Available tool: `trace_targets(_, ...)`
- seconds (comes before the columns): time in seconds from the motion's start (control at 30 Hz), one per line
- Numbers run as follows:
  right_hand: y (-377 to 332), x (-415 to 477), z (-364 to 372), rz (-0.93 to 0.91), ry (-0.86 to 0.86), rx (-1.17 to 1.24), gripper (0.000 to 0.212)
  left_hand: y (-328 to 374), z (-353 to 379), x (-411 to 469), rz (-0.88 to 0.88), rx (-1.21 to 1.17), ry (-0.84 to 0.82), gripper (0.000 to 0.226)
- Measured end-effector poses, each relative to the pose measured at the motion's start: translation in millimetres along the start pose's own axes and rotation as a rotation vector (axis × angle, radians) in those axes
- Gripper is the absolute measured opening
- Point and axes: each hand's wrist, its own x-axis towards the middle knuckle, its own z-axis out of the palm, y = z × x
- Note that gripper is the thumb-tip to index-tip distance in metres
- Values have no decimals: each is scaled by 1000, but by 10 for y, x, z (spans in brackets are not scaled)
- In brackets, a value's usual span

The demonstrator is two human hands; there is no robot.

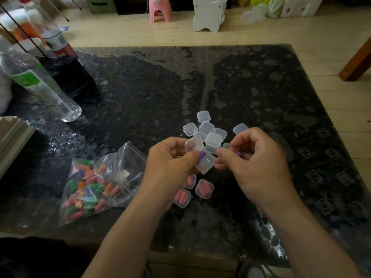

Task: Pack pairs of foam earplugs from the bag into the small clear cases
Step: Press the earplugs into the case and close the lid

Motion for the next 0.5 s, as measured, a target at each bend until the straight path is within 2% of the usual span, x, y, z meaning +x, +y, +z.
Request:
trace_targets(0.23, -70, -55, 94, -140, 47, 55, 17, -39, 45, -19, -8, 44, -69, 12)
trace_targets(0.37, -51, -38, 120, -104, 57, -31, 21, -64, 48, -22, -3, 63, -82, 13)
trace_targets(0.5, -17, -6, 100, -10, -21, -25, 22, -43, 39, -35, 0, 25, -66, 10)
